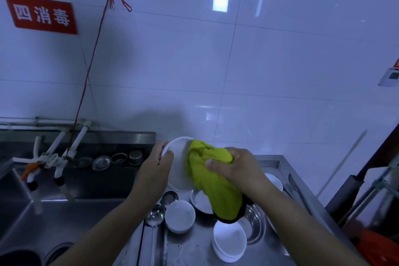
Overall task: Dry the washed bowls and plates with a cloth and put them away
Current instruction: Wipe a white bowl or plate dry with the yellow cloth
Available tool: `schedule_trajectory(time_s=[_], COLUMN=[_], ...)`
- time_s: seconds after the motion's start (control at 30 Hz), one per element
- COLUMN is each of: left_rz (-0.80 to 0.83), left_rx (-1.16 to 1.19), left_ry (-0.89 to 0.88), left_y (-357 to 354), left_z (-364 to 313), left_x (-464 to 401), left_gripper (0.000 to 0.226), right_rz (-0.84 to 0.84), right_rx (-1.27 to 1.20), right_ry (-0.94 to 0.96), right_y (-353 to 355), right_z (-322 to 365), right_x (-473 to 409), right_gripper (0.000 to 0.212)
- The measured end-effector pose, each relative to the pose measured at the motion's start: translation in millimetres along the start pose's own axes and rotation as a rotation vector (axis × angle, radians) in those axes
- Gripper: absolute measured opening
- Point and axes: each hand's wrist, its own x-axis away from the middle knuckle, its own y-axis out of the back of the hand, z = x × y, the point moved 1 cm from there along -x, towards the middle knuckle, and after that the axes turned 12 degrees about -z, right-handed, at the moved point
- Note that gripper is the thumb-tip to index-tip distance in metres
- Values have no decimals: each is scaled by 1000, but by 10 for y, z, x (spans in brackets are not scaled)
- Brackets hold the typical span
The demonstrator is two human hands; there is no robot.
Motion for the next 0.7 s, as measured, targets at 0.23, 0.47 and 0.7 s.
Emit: schedule_trajectory(time_s=[0.23,0.47,0.7], left_rz=[11,-11,31], left_rx=[46,157,204], left_ry=[26,-45,-149], left_y=[-58,-112,-108], left_z=[-16,-107,-300], left_x=[20,115,167], left_gripper=[30,15,28], right_rz=[-437,-131,-171], right_rx=[595,688,639], right_ry=[717,947,978], right_y=[-12,-416,-432], right_z=[258,-59,-32], right_x=[59,355,324], right_gripper=[25,39,45])
